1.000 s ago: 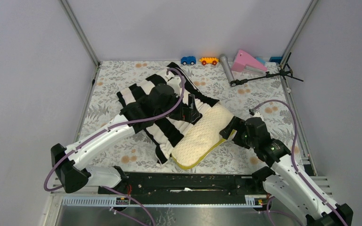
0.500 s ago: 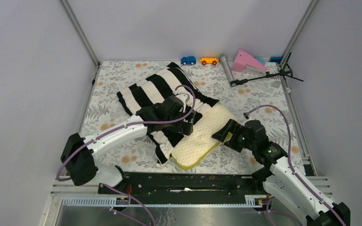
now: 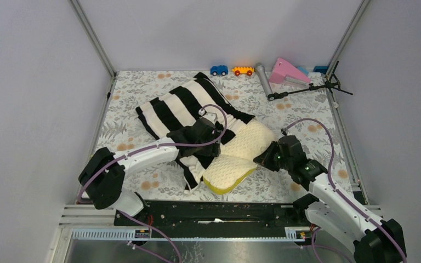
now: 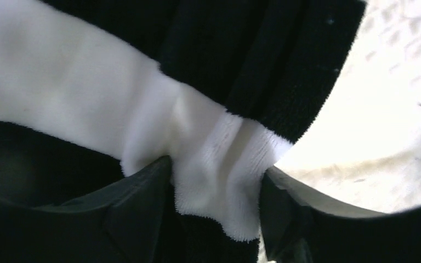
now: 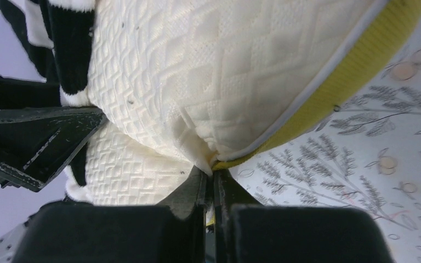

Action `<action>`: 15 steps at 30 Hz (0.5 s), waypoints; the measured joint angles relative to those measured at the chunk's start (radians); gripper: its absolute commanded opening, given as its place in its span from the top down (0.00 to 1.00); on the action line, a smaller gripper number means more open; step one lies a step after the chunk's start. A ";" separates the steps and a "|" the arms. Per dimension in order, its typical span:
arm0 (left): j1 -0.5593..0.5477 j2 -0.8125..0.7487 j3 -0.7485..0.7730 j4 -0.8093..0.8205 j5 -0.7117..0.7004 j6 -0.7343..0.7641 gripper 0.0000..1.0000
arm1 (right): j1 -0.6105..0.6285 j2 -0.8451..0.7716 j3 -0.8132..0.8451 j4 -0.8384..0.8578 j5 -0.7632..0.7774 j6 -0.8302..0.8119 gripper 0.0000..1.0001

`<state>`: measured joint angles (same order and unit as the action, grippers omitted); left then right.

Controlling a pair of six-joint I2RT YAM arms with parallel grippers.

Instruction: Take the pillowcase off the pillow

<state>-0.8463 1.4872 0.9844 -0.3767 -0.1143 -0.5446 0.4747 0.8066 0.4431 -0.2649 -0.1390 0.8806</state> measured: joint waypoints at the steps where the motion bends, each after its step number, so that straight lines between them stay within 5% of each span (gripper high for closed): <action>1: 0.010 0.000 -0.013 0.017 -0.003 -0.012 0.45 | 0.001 -0.002 0.009 -0.010 0.024 -0.006 1.00; 7: 0.195 -0.052 -0.188 0.204 0.025 -0.116 0.56 | 0.012 -0.111 0.088 -0.119 0.248 -0.043 1.00; 12: 0.469 -0.181 -0.388 0.347 0.123 -0.220 0.56 | 0.017 -0.283 0.110 -0.215 0.412 -0.082 1.00; 15: 0.529 -0.251 -0.459 0.373 0.145 -0.265 0.56 | 0.019 -0.298 0.135 -0.259 0.466 -0.099 1.00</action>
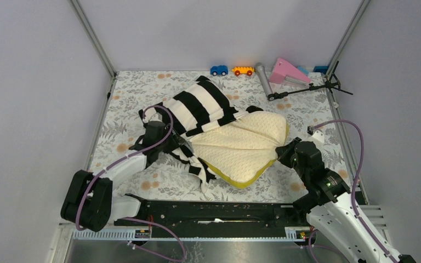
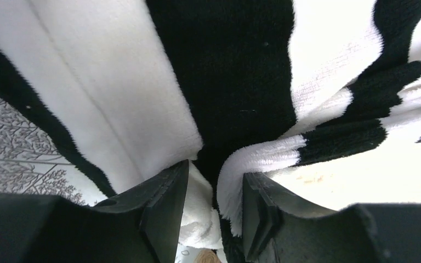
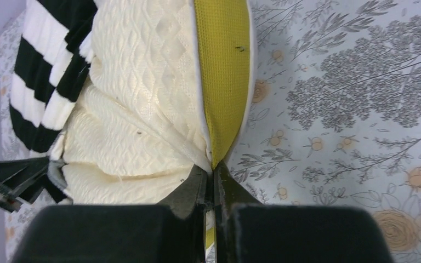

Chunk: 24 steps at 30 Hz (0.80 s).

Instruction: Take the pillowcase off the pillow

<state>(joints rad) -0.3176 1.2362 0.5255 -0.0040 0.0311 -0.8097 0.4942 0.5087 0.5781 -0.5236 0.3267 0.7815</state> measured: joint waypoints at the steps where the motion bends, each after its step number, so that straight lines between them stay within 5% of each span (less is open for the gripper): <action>1: 0.005 -0.022 -0.013 0.000 0.000 -0.010 0.56 | 0.001 0.005 0.008 -0.011 0.016 -0.004 1.00; 3: 0.008 -0.064 -0.026 -0.006 -0.002 -0.020 0.55 | 0.002 0.012 0.015 -0.019 0.033 -0.011 0.96; 14: 0.032 -0.242 -0.025 -0.053 0.106 0.011 0.22 | -0.017 0.090 0.076 0.088 -0.153 -0.254 0.02; 19: -0.044 -0.336 0.050 -0.164 0.100 0.034 0.12 | -0.017 0.245 0.269 0.040 -0.198 -0.333 0.00; 24: -0.095 -0.414 0.169 -0.205 0.095 0.055 0.01 | -0.018 0.212 0.296 0.014 -0.206 -0.340 0.00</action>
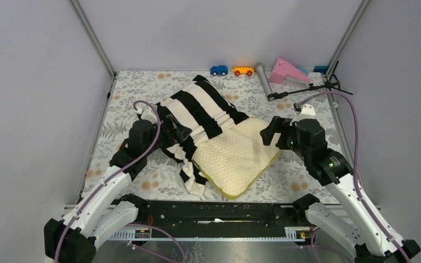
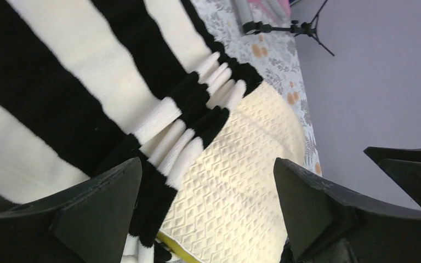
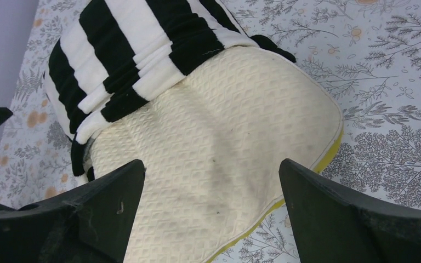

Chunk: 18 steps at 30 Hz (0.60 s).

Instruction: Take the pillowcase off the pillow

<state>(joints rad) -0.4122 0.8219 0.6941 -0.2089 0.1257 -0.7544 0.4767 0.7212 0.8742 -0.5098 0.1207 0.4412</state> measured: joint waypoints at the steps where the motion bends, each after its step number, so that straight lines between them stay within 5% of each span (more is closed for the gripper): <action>1: -0.007 -0.004 0.011 0.000 0.000 0.003 0.01 | 0.000 -0.006 0.000 -0.006 -0.007 0.000 0.01; 11: -0.240 0.116 0.019 -0.015 -0.050 0.012 0.01 | 0.000 0.153 0.002 -0.083 -0.109 0.052 0.00; 18: -0.307 0.181 0.016 -0.037 -0.140 -0.001 0.01 | 0.000 0.173 -0.185 -0.019 -0.177 0.147 0.01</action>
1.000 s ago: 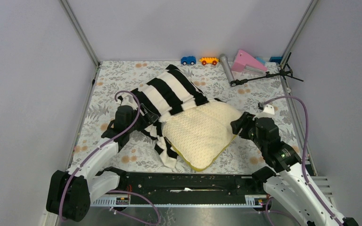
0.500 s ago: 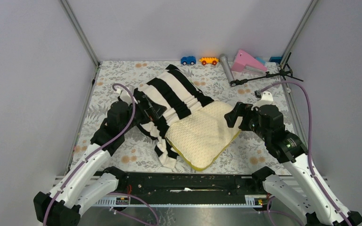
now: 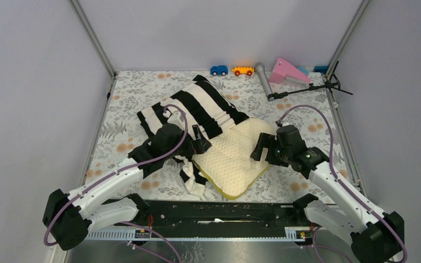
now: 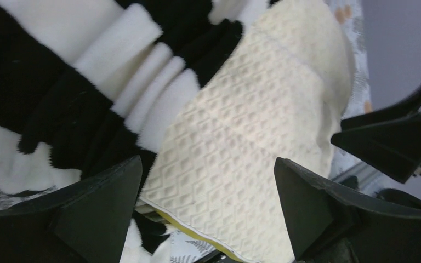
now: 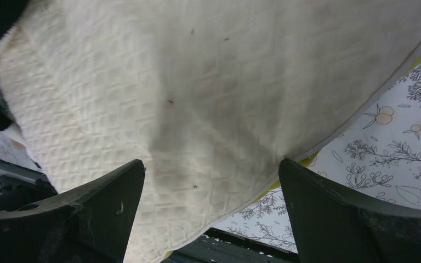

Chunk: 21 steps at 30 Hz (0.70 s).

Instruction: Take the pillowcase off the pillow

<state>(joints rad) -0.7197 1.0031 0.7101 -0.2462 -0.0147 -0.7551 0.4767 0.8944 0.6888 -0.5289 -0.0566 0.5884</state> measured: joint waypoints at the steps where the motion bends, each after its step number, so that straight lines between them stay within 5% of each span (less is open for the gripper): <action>1: 0.000 0.011 0.000 -0.006 -0.018 -0.002 0.01 | 0.000 0.014 -0.016 0.007 -0.003 0.005 0.00; 7: 0.005 0.116 0.004 -0.077 -0.090 0.002 0.01 | 0.000 0.091 -0.061 0.071 -0.014 0.012 0.01; 9: 0.006 0.140 0.010 -0.105 -0.123 0.012 0.03 | 0.000 0.095 -0.082 0.099 -0.013 0.013 0.24; 11: 0.002 0.161 0.028 -0.134 -0.169 0.023 0.06 | 0.000 0.102 -0.099 0.125 -0.009 0.011 0.77; 13: -0.002 0.192 0.061 -0.166 -0.226 0.037 0.11 | 0.000 0.104 -0.113 0.151 0.003 0.021 1.00; 21: 0.005 0.293 0.072 -0.115 -0.324 0.072 0.47 | 0.000 0.043 -0.112 0.168 0.133 0.049 1.00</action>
<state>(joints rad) -0.7151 1.2961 0.7818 -0.3614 -0.3389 -0.6834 0.4770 0.9371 0.5766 -0.3607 0.0765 0.6373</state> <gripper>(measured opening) 0.661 0.049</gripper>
